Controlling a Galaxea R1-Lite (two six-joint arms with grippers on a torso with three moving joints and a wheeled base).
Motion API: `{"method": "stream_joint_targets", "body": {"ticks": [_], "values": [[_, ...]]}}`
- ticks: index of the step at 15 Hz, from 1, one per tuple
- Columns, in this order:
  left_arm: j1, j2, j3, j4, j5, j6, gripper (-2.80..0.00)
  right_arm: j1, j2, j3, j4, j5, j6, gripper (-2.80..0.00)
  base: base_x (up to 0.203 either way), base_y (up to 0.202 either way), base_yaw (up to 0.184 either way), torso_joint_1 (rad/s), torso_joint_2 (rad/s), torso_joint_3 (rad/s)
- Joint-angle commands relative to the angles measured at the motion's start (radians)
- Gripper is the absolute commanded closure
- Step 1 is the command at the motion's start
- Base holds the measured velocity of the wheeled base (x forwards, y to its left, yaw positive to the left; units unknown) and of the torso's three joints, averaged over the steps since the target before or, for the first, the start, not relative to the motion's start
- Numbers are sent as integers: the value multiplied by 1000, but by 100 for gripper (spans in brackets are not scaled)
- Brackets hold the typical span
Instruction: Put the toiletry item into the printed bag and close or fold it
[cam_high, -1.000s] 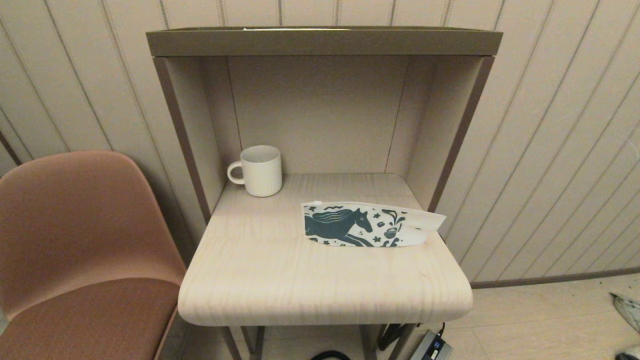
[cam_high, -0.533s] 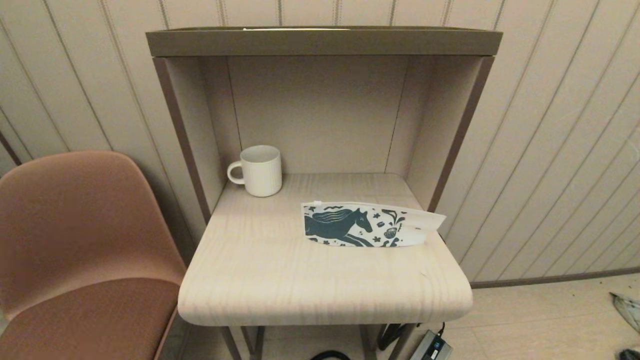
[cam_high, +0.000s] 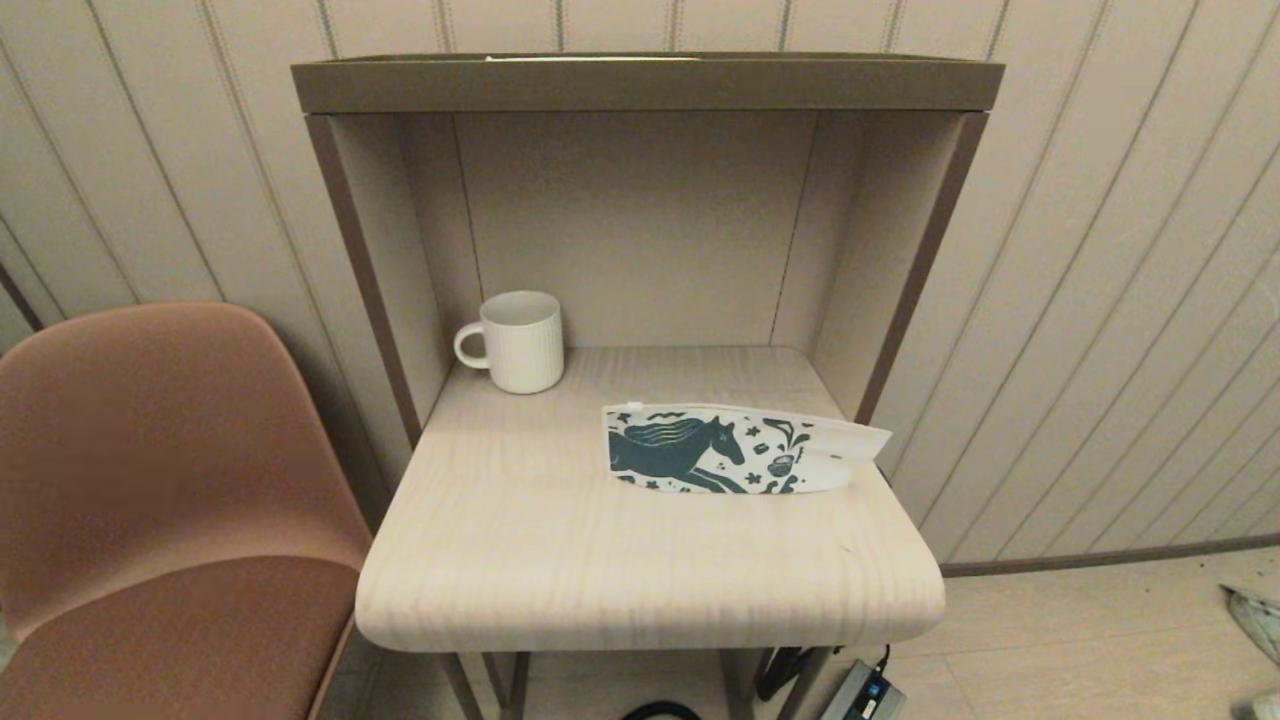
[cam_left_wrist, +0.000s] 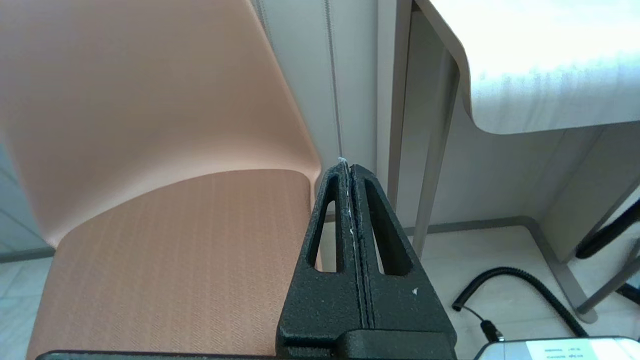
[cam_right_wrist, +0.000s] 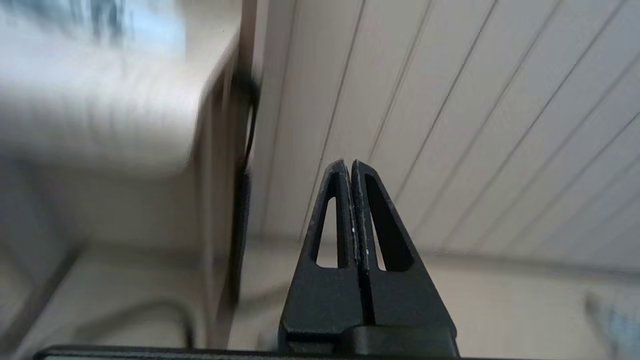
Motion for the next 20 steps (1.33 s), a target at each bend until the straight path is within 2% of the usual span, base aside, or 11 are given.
{"method": "stream_joint_targets", "body": {"ticks": [1, 3, 5, 7, 8, 11, 20], "values": [[0, 2, 0, 4, 0, -1, 0, 4, -35, 0, -14, -3, -2, 0, 0, 0, 0, 0, 0, 0], [0, 2, 0, 4, 0, -1, 0, 6, -35, 0, -4, 25, -10, 0, 0, 0, 0, 0, 0, 0], [0, 2, 0, 2, 8, -11, 0, 6, -35, 0, 3, 26, 16, 0, 0, 0, 0, 0, 0, 0], [0, 3, 0, 1, 32, -89, 0, 6, -35, 0, 71, 13, 88, 0, 0, 0, 0, 0, 0, 0], [-1, 3, 0, -6, 52, -121, 0, 6, -35, 0, 46, -3, 103, 0, 0, 0, 0, 0, 0, 0], [-1, 3, 1, -13, 53, -123, 0, 6, -35, 0, 56, -9, 139, 0, 0, 0, 0, 0, 0, 0], [0, 2, 1, -13, 52, -122, 0, 4, -35, 0, 56, -9, 139, 0, 0, 0, 0, 0, 0, 0]]}}
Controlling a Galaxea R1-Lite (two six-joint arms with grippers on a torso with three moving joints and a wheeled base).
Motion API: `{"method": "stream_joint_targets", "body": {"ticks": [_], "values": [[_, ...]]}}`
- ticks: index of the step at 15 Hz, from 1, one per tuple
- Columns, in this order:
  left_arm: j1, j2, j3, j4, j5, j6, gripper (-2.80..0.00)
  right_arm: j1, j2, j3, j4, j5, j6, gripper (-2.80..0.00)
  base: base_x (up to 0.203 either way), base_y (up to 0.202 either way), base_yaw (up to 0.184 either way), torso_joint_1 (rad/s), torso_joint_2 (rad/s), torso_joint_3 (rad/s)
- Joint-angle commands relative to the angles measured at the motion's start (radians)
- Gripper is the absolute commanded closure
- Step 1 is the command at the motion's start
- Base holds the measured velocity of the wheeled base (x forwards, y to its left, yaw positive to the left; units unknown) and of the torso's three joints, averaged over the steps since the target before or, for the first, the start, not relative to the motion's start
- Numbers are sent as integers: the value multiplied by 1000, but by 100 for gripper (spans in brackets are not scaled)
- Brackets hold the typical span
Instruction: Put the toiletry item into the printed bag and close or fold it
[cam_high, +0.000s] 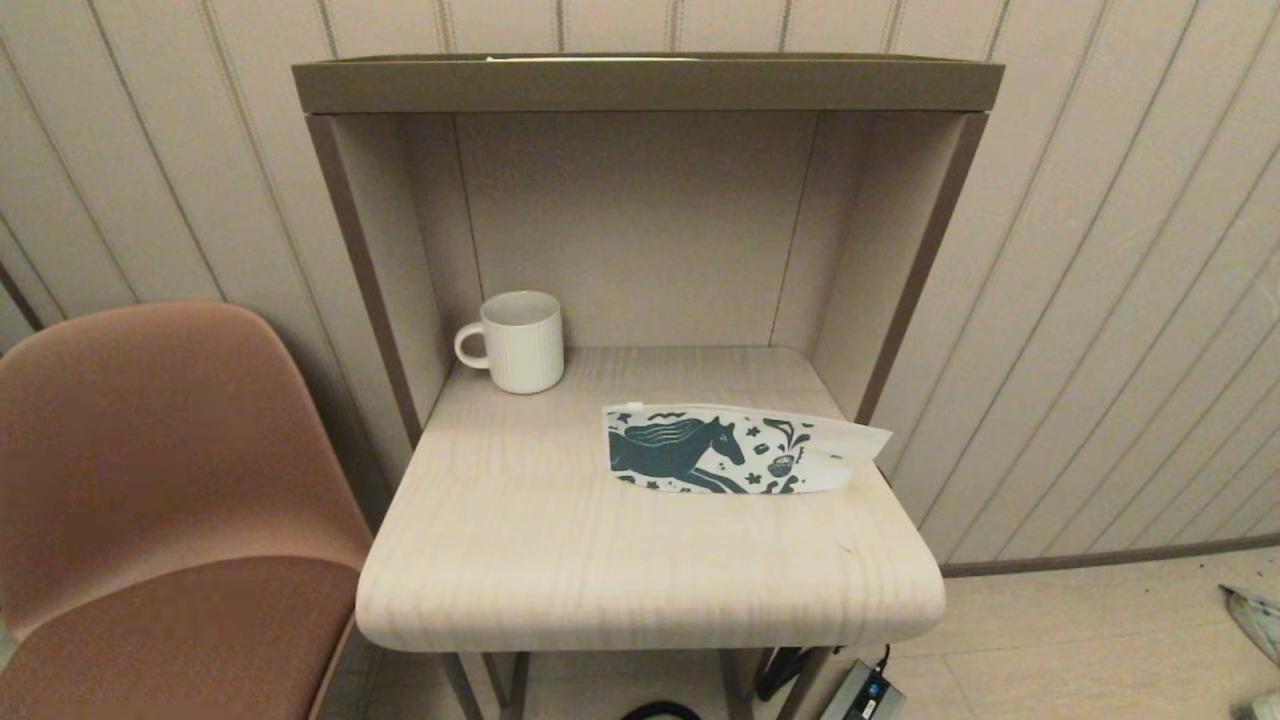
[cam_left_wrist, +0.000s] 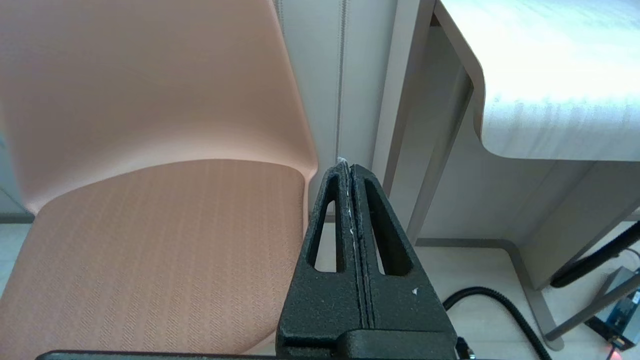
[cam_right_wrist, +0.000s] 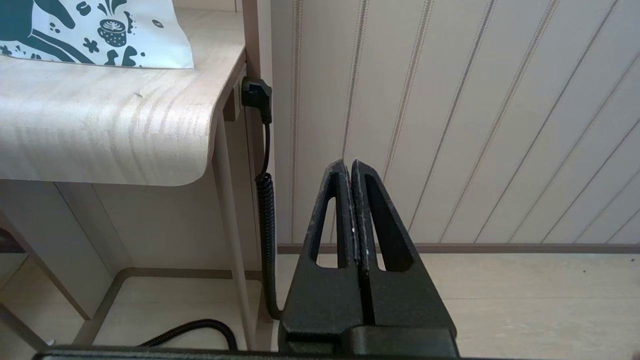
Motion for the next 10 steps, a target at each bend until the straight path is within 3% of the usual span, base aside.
{"method": "stream_joint_targets", "body": {"ticks": [1, 10], "values": [[1, 1, 0, 0, 0, 0, 0, 0, 0, 0, -1, 0, -1, 0, 0, 0, 0, 0, 0, 0], [1, 1, 0, 0, 0, 0, 0, 0, 0, 0, -1, 2, -1, 0, 0, 0, 0, 0, 0, 0]]}}
